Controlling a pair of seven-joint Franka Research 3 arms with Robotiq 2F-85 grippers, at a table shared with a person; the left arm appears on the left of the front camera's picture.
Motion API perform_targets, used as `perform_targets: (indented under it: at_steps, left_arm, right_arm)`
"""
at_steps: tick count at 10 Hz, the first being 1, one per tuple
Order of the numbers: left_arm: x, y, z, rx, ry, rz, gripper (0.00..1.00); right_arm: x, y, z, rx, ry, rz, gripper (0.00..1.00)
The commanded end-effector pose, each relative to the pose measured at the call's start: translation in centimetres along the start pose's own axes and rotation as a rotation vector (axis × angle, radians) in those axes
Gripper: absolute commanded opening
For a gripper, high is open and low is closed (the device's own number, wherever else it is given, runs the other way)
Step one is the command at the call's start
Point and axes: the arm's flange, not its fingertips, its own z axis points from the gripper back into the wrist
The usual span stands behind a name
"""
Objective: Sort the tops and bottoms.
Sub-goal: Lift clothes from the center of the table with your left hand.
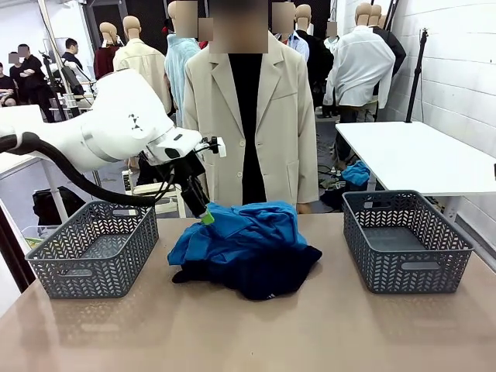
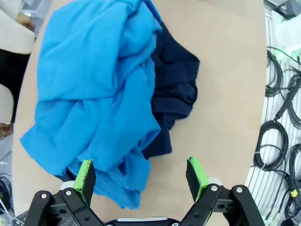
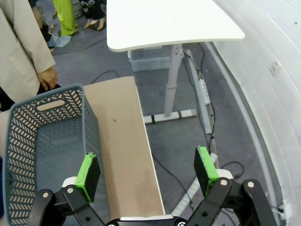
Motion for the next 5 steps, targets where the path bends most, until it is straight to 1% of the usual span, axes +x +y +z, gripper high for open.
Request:
perform_targets:
  at_steps: [1,2,3,4,5]
  left_arm:
    - [0.9,1.6,-0.5,0.062,-0.060,-0.030,1.00]
    - [1.3,2.0,-0.7,0.049,-0.073,-0.031,1.00]
    - [1.7,2.6,-1.2,0.042,-0.066,-0.035,1.00]
    - [2.0,2.8,-1.1,0.103,-0.065,0.007,1.00]
    - [1.6,1.6,-0.8,0.056,-0.038,-0.006,1.00]
  right_arm:
    - [-0.1,-0.1,0.0,0.005,0.008,-0.012,1.00]
    - [-0.1,-0.1,0.0,0.005,0.008,-0.012,1.00]
    - [-0.1,-0.1,0.0,0.005,0.008,-0.012,1.00]
    - [-0.1,-0.1,0.0,0.005,0.008,-0.012,1.00]
    - [-0.1,-0.1,0.0,0.005,0.008,-0.012,1.00]
